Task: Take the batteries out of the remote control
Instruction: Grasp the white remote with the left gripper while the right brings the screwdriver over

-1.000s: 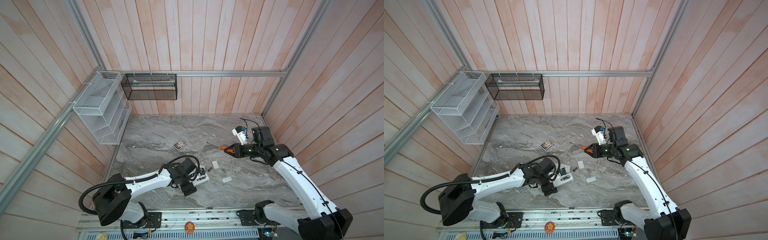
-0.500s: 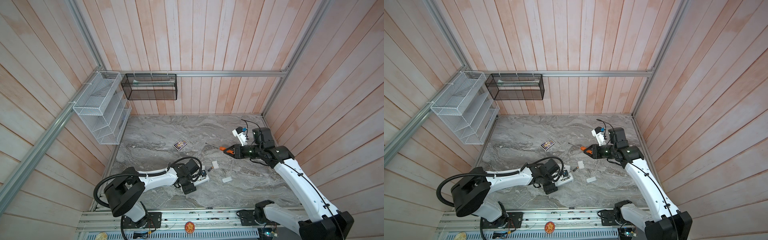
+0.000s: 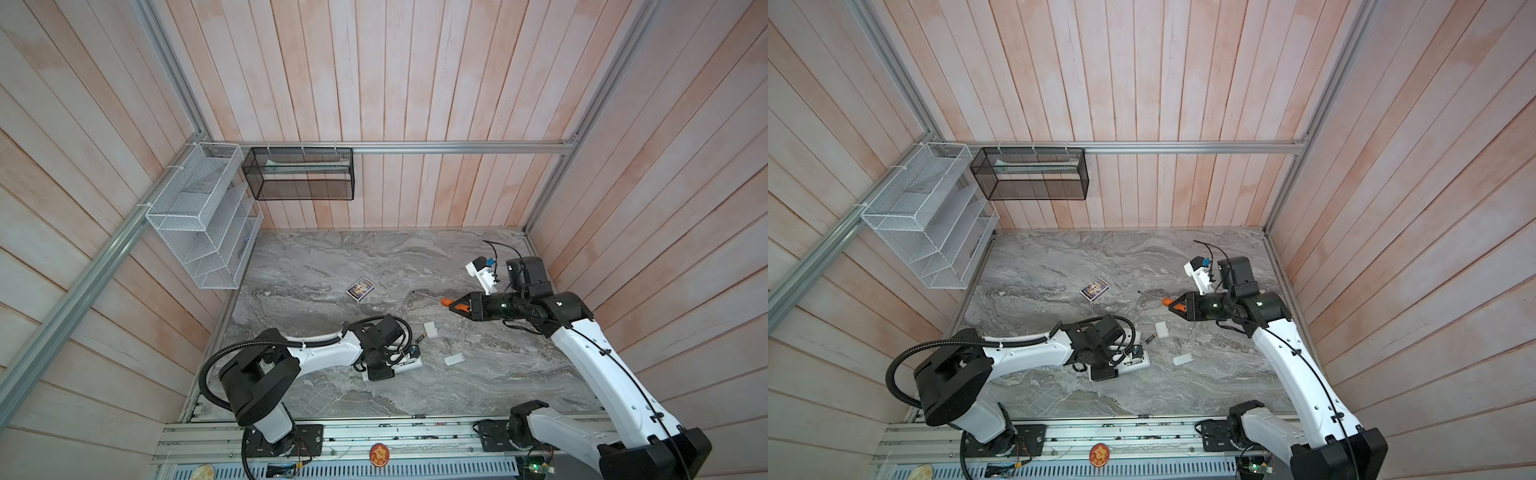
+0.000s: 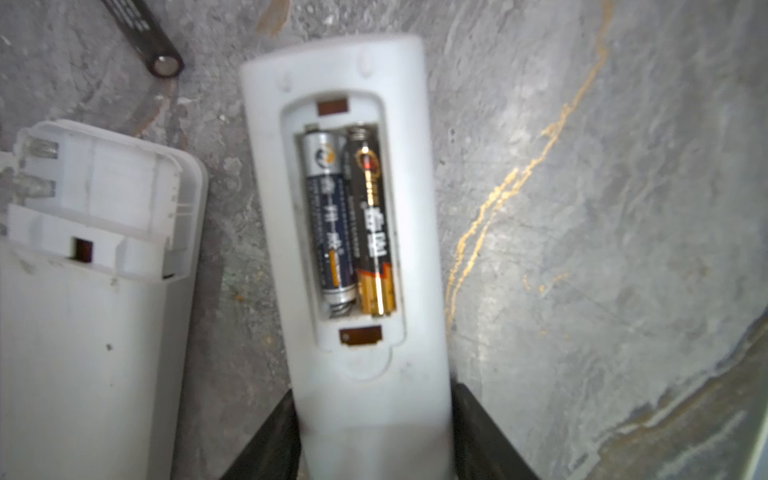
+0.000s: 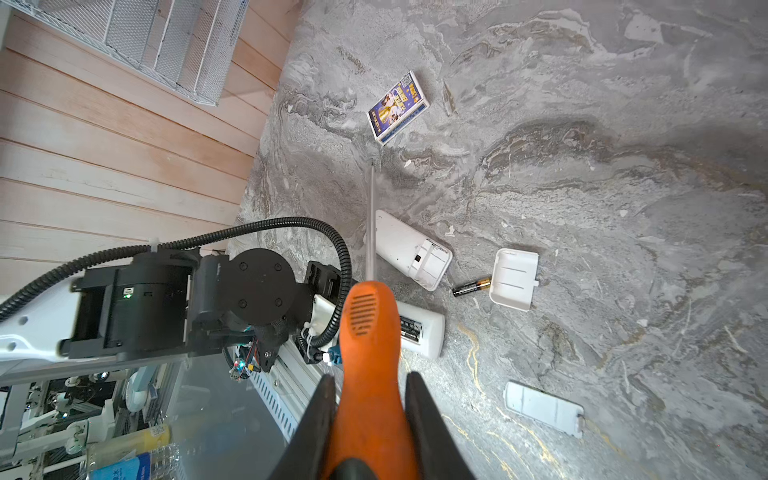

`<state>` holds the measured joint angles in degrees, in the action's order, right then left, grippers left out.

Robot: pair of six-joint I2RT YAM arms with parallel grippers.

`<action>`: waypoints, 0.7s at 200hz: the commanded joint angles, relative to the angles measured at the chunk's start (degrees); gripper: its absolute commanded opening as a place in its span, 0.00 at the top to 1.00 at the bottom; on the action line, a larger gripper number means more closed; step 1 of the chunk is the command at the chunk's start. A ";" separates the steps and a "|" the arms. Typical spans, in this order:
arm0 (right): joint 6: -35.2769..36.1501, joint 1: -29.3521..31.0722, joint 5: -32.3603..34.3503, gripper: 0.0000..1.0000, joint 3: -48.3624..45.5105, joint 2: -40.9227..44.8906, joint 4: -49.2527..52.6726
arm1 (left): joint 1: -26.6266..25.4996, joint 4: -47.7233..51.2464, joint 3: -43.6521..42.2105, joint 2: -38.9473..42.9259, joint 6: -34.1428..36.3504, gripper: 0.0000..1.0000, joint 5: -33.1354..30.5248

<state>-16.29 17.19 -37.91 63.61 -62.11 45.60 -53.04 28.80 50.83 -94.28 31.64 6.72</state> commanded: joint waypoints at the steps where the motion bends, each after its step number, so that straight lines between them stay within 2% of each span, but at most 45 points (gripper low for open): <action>1: 0.62 -0.14 0.16 0.94 2.29 1.33 1.59 | -0.04 2.54 -0.76 -4.29 3.80 0.49 -1.98; 26: 0.57 -0.16 0.16 0.94 2.69 1.16 2.17 | -0.02 2.24 -0.30 -4.11 5.37 0.54 -1.74; 55: 0.11 -0.21 2.38 0.95 4.30 -0.06 5.94 | -0.05 0.45 -0.70 -1.74 8.66 0.54 -1.08; 95: 1.35 -0.17 5.53 0.95 6.00 -2.26 16.39 | 0.04 -1.00 -2.28 -0.92 11.16 0.43 -0.63; 122: 1.12 0.23 5.80 0.95 4.25 -2.39 19.91 | 0.66 -1.56 -3.19 -1.45 11.17 0.33 -0.43; 140: 0.59 1.87 5.00 0.95 2.87 -2.58 21.57 | 1.74 -0.95 -3.35 -1.81 11.32 0.32 -0.73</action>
<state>-16.08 17.45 -32.88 67.79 -64.42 61.78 -52.42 26.00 50.24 -93.97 41.01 7.35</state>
